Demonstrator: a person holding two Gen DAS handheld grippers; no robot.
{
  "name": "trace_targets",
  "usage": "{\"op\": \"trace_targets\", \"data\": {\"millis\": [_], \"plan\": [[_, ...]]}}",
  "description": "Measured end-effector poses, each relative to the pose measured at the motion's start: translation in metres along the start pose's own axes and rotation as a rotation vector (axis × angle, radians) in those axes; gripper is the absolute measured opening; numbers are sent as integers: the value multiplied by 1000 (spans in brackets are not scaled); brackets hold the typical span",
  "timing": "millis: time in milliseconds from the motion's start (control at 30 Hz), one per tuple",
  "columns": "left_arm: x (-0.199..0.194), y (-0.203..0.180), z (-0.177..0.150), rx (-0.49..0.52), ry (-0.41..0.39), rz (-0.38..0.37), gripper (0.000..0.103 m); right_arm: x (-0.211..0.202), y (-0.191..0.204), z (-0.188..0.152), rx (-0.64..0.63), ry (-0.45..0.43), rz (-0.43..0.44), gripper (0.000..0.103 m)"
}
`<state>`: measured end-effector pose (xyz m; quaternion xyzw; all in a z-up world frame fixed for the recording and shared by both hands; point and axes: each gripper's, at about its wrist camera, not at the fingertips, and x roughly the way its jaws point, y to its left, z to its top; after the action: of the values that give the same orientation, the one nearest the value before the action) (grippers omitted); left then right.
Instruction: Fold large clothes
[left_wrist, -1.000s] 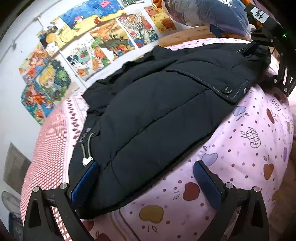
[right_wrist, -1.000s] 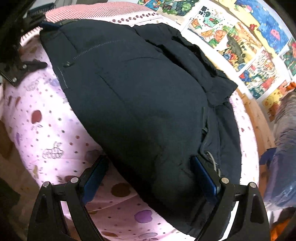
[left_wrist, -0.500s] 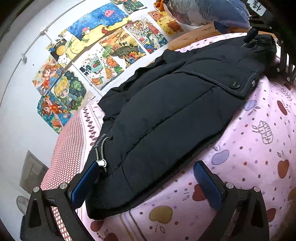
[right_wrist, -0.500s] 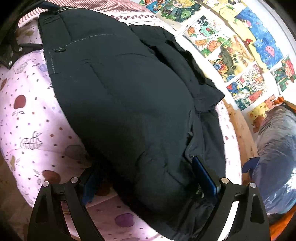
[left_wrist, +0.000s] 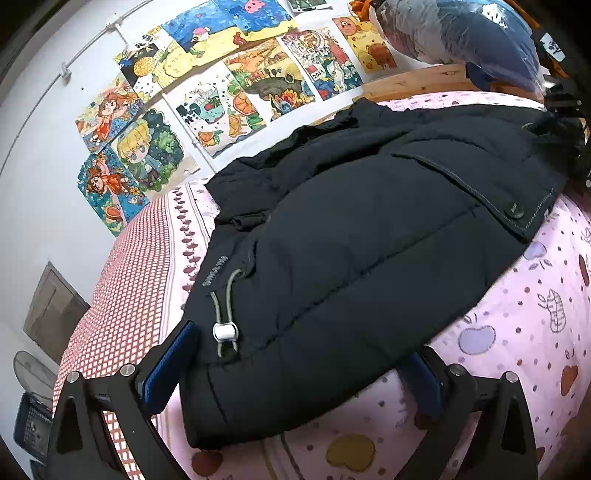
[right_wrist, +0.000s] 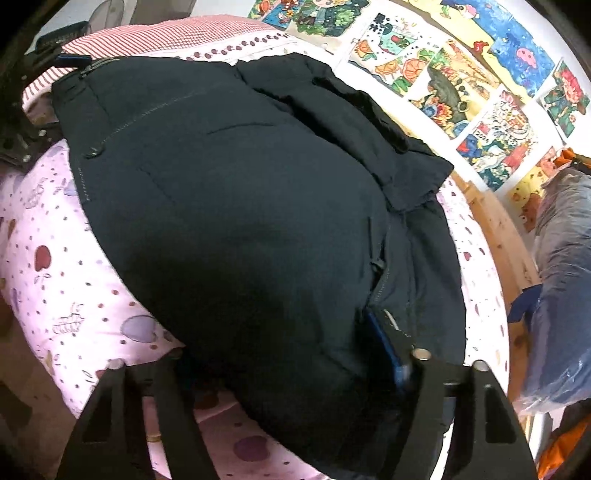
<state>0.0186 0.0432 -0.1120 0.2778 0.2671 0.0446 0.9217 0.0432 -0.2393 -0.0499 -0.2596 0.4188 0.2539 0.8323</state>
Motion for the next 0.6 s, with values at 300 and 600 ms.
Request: {"op": "trace_targets", "data": {"millis": [300,600], "plan": [[-12,11,18,30,-96,2,69,-11,-19,12,75,-68,16,26],[-20,30,52,-21,-157,-55,39,-34,-49,44,145,-187,-24,16]]}}
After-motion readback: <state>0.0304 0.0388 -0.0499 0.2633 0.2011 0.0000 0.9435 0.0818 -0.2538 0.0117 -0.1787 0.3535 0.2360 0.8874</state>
